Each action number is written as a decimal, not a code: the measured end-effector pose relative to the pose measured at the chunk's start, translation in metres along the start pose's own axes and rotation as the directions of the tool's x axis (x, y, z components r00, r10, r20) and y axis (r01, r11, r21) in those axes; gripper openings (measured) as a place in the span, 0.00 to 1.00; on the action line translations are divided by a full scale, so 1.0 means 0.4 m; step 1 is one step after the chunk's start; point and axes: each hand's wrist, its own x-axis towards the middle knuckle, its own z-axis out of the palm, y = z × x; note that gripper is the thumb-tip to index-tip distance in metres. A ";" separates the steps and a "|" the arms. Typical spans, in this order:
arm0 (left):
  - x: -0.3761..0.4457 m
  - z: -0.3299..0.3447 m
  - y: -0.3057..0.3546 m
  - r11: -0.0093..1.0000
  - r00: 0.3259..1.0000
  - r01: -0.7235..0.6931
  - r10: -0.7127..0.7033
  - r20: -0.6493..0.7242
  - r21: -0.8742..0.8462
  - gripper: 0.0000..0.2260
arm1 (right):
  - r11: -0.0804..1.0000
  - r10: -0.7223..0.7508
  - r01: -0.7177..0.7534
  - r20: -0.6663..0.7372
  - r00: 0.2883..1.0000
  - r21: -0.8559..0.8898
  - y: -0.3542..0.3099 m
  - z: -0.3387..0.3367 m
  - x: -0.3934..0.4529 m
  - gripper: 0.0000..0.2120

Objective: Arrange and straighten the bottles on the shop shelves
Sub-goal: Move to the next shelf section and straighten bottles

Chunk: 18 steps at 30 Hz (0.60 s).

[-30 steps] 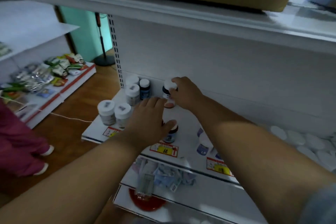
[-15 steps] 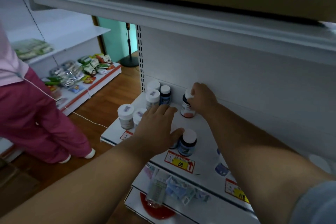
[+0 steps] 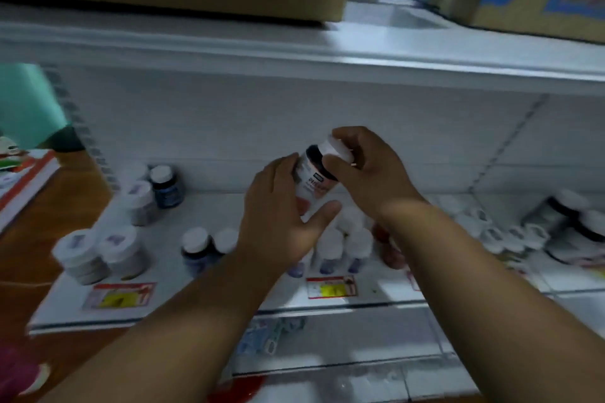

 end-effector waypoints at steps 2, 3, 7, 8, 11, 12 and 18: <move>0.005 0.066 0.092 0.997 0.993 0.004 0.004 0.119 -0.073 0.39 | 1.000 0.018 -0.019 -0.095 0.995 -0.012 0.016 -0.113 -0.057 0.15; 0.003 0.099 0.133 0.997 0.983 -0.003 0.018 0.184 -0.080 0.41 | 0.999 0.033 -0.033 -0.138 0.990 -0.002 0.028 -0.167 -0.088 0.15; -0.005 0.233 0.281 0.984 0.923 -0.126 0.163 0.350 -0.125 0.35 | 0.991 0.112 -0.126 -0.263 0.958 -0.037 0.080 -0.374 -0.205 0.16; -0.008 0.270 0.324 0.976 0.900 -0.159 0.205 0.385 -0.149 0.31 | 0.989 0.124 -0.142 -0.294 0.948 -0.042 0.097 -0.428 -0.236 0.15; -0.031 0.397 0.455 0.948 0.840 -0.202 0.298 0.454 -0.248 0.25 | 0.981 0.162 -0.191 -0.364 0.917 -0.045 0.163 -0.588 -0.327 0.13; -0.046 0.444 0.499 0.942 0.825 -0.207 0.314 0.470 -0.266 0.26 | 0.976 0.170 -0.209 -0.382 0.908 -0.061 0.186 -0.643 -0.356 0.14; -0.130 0.728 0.741 0.936 0.804 -0.201 0.326 0.498 -0.289 0.36 | 0.958 0.186 -0.253 -0.387 0.903 -0.131 0.317 -0.952 -0.460 0.13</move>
